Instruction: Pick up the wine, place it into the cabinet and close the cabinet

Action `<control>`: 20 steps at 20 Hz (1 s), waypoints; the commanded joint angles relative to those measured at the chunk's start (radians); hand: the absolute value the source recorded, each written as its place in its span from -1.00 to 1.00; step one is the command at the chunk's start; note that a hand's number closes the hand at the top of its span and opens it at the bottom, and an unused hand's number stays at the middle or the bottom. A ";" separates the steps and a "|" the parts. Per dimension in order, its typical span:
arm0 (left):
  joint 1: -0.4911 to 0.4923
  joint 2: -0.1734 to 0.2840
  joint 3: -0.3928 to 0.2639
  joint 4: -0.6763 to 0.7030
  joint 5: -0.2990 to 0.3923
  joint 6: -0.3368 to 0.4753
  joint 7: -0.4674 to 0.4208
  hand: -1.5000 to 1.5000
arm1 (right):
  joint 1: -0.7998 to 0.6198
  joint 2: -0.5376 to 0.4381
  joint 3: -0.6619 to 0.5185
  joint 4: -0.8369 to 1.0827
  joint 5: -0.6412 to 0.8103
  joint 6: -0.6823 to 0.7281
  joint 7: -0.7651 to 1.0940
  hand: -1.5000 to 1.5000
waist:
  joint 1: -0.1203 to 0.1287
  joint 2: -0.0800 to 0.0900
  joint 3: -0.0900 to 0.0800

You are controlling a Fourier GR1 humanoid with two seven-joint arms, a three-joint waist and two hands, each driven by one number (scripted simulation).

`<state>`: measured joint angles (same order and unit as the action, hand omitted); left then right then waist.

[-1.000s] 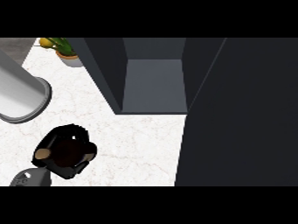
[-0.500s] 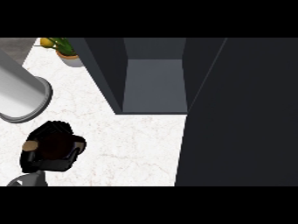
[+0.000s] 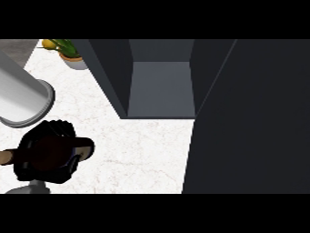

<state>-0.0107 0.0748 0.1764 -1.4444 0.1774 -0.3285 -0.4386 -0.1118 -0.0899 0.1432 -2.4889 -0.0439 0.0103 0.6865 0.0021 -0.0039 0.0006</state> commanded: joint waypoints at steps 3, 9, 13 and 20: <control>-0.018 -0.049 -0.081 -0.230 0.019 0.082 0.240 1.00 | 0.090 0.000 -0.029 -0.127 -0.063 0.023 -0.004 -1.00 | -0.006 0.000 0.001; -0.031 -0.074 -0.236 -0.393 -0.022 0.244 0.402 1.00 | 0.097 0.019 -0.021 -0.056 -0.059 0.044 -0.066 -1.00 | -0.006 0.002 0.000; -0.075 -0.074 -0.350 -0.376 -0.008 0.318 0.432 1.00 | 0.027 0.024 -0.026 -0.046 -0.047 0.006 -0.006 -1.00 | -0.006 0.003 0.000; -0.238 -0.075 -0.479 -0.424 0.000 0.546 0.542 1.00 | 0.077 0.026 -0.011 -0.063 -0.040 0.040 -0.036 -1.00 | -0.009 0.003 0.000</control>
<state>-0.1614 0.0014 -0.2432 -1.8550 0.1742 0.1044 0.0442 -0.0705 -0.0757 0.1221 -2.4877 -0.0494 0.0437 0.6495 -0.0072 -0.0020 0.0003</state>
